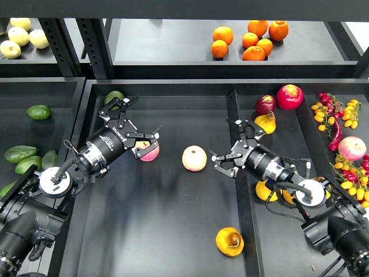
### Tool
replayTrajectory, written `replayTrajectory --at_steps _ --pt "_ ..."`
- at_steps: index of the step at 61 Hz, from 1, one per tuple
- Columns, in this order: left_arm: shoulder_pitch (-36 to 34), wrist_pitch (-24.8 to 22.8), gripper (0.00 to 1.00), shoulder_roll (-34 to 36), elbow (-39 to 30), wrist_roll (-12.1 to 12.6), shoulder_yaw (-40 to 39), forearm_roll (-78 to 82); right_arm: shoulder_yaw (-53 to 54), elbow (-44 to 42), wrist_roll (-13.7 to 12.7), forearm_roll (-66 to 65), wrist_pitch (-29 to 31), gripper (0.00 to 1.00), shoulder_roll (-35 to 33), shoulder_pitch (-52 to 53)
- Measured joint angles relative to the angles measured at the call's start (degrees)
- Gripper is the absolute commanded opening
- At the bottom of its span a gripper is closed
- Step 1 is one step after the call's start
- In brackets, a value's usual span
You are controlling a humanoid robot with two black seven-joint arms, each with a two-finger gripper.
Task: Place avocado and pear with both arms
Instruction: 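Move the right gripper down to the orange-yellow pear in the middle bin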
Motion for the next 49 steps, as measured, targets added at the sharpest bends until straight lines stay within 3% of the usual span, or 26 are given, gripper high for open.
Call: replayTrajectory --at_steps 12,20,35,49 --pt "0.01 0.00 0.99 0.00 -0.09 0.04 0.24 0.00 -7.99 9.85 -5.77 -0.52 0.00 1.00 -12.58 0.86" --pt "0.01 0.00 0.99 0.00 -0.16 0.07 0.25 0.00 -13.29 11.67 -7.98 -0.82 0.00 1.00 -18.17 2.42" --pt "0.01 0.00 0.99 0.00 -0.18 0.03 0.21 0.00 -24.55 11.73 -8.47 -2.06 0.00 1.00 -25.83 6.82" --pt "0.08 0.00 0.99 0.00 -0.18 0.02 0.20 0.00 -35.81 11.44 -8.48 -5.47 0.00 1.00 -27.84 10.91"
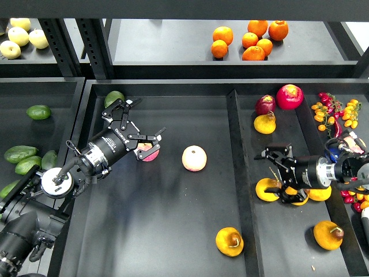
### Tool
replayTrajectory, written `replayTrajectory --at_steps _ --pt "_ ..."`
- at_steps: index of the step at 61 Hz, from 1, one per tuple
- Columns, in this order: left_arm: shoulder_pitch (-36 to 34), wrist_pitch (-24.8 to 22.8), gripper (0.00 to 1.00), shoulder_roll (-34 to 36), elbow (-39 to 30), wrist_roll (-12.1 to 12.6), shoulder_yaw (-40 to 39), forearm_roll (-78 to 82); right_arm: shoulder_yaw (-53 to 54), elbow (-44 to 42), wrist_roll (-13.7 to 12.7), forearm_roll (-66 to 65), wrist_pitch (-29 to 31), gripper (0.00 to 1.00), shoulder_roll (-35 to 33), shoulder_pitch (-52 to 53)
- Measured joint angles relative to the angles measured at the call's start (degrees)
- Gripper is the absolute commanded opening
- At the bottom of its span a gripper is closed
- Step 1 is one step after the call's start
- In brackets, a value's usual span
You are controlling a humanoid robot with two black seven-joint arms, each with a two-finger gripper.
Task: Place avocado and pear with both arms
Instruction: 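Move the right gripper down to the orange-yellow pear in the middle bin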
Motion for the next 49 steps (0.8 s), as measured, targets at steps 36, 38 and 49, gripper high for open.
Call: replayTrajectory --at_steps 36,38,49 --pt "0.78 0.00 0.99 0.00 0.00 0.07 0.26 0.00 -10.93 -0.08 0.00 -1.33 0.00 1.00 4.64 -0.73" --pt "0.80 0.00 0.99 0.00 0.00 0.08 0.27 0.00 -11.05 -0.10 0.00 -1.37 0.00 1.00 4.84 -0.86" --pt "0.87 0.00 0.99 0.00 0.00 0.08 0.27 0.00 -11.55 -0.22 0.00 -1.42 0.00 1.00 5.74 -1.57"
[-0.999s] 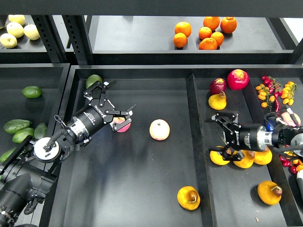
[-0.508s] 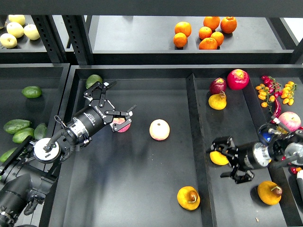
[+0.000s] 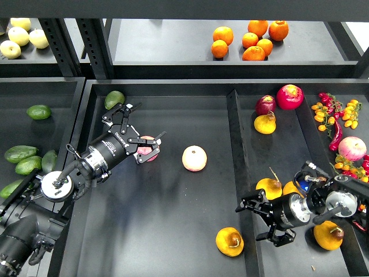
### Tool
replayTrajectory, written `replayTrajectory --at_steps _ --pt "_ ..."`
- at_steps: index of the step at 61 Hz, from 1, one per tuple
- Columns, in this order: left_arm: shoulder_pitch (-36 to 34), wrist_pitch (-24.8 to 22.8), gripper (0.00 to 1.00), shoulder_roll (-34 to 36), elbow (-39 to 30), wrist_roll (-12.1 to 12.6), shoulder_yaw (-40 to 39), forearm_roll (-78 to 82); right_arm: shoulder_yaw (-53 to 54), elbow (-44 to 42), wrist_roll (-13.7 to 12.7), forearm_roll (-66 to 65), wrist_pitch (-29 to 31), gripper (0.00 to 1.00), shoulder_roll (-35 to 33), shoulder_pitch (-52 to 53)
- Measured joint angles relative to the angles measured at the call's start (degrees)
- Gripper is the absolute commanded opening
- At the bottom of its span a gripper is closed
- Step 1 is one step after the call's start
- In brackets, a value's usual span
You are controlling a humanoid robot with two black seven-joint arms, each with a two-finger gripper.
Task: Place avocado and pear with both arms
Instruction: 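Move the right gripper down to the orange-yellow pear in the middle bin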
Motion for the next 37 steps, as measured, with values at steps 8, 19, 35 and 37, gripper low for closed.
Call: replayTrajectory --at_steps 8,19,35,37 --pt "0.00 0.00 0.99 0.00 -0.01 0.00 0.00 0.00 -0.04 -0.04 0.00 -0.06 0.00 1.00 0.30 -0.90" --pt "0.18 0.00 0.99 0.00 -0.08 0.00 0.00 0.00 -0.04 -0.03 0.00 -0.26 0.00 1.00 1.31 -2.46" --pt "0.84 0.00 0.99 0.00 -0.40 0.00 0.08 0.00 -0.01 -0.04 0.01 -0.55 0.00 1.00 2.10 -3.73" --pt "0.87 0.00 0.99 0.00 -0.41 0.00 0.08 0.00 0.00 -0.12 0.01 -0.73 0.00 0.99 2.18 -3.85"
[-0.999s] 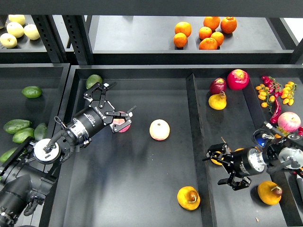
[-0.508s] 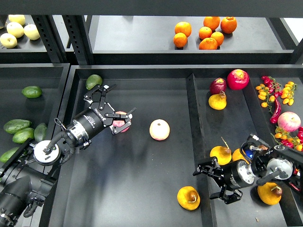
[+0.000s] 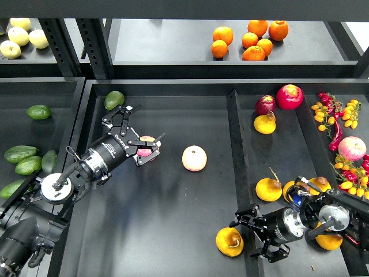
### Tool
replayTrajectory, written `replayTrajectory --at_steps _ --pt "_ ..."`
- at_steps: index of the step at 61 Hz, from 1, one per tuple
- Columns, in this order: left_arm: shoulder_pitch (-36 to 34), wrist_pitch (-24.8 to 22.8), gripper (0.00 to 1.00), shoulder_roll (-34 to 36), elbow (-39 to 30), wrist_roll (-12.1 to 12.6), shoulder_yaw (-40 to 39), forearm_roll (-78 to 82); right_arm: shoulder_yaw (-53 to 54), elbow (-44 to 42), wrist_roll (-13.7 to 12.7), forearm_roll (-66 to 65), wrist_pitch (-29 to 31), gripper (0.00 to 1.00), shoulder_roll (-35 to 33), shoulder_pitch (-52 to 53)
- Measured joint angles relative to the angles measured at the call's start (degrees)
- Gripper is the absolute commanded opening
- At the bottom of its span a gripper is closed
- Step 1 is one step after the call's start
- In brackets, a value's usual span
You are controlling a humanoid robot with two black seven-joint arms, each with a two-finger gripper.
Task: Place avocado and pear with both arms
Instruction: 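Move the right gripper down to the orange-yellow pear in the middle bin, then close the right gripper on the pear and lift it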
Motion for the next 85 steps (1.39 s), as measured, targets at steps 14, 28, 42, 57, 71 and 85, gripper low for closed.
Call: replayTrajectory --at_steps 14,28,42,57,71,85 --pt "0.27 0.00 0.99 0.00 -0.19 0.00 0.12 0.00 0.03 -0.52 0.00 -0.38 0.00 0.96 0.51 -0.22" --pt "0.46 0.00 0.99 0.00 -0.45 0.00 0.34 0.00 0.19 -0.63 0.00 -0.45 0.00 0.84 0.68 -0.23" --pt "0.70 0.00 0.99 0.00 -0.77 0.02 0.44 0.01 0.73 -0.70 0.00 -1.02 -0.01 0.75 1.22 -0.45" --pt "1.15 0.00 0.99 0.00 -1.26 0.09 0.84 0.07 0.93 -0.95 0.00 -1.21 -0.01 0.42 1.68 -0.97" --pt "1.26 0.00 0.99 0.00 -1.58 0.09 1.11 0.10 2.39 -2.36 0.02 -0.61 0.02 0.15 1.83 -1.91" --pt "1.45 0.00 0.99 0.00 -1.60 0.09 1.14 0.10 4.77 -3.01 -0.03 -0.41 0.02 0.03 1.87 -3.11"
